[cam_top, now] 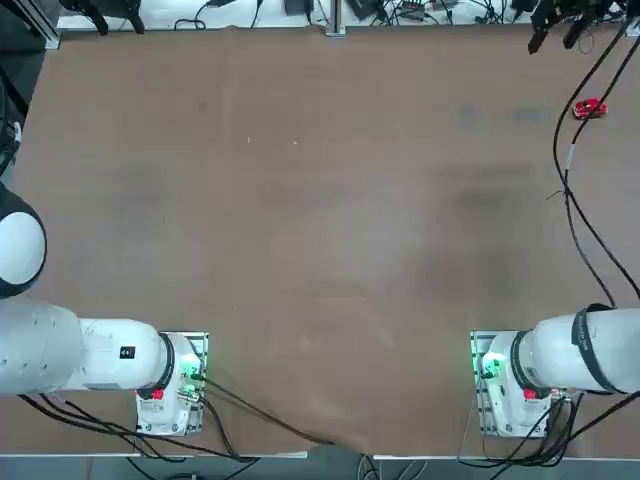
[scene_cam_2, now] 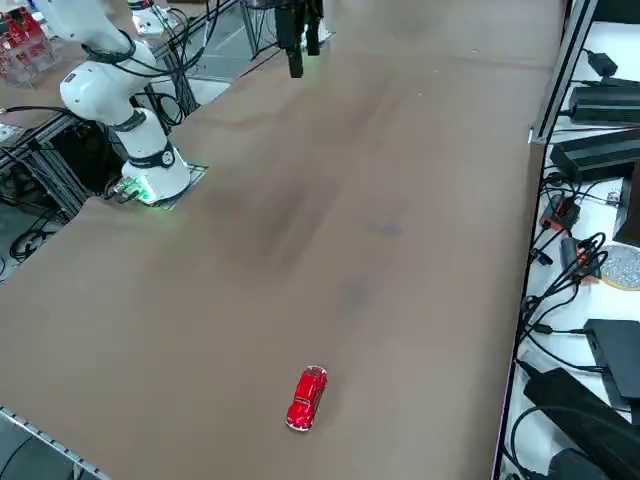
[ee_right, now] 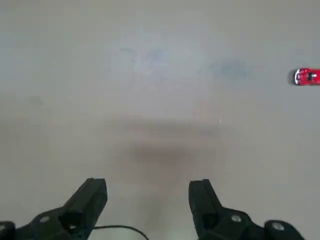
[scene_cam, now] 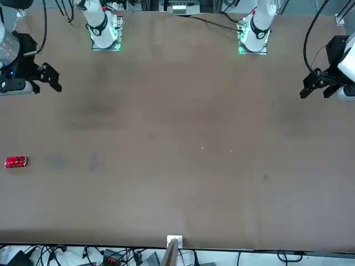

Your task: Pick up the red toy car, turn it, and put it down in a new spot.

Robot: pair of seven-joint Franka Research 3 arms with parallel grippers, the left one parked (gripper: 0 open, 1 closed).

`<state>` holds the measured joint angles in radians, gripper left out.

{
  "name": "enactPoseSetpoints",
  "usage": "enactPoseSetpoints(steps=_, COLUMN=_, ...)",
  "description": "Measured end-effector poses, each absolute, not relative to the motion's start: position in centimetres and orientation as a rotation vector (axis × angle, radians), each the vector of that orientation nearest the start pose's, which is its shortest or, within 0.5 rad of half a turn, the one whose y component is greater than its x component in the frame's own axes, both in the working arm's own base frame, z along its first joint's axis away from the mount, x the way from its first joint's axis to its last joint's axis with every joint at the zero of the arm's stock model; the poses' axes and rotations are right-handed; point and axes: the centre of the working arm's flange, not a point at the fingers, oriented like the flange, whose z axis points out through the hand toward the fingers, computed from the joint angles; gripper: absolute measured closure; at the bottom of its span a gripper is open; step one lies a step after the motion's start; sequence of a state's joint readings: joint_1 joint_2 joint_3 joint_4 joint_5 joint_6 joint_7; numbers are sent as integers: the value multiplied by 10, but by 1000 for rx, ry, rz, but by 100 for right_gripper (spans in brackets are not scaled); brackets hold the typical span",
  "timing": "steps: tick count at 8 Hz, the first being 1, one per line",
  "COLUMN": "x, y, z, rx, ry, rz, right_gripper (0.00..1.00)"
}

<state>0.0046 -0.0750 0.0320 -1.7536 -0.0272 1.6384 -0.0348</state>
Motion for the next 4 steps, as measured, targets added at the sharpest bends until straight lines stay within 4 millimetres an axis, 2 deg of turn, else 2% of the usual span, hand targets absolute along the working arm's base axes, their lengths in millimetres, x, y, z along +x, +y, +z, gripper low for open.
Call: enactPoseSetpoints(steps=4, x=534, y=15, z=585, rx=-3168, ry=-111, rz=67, right_gripper=0)
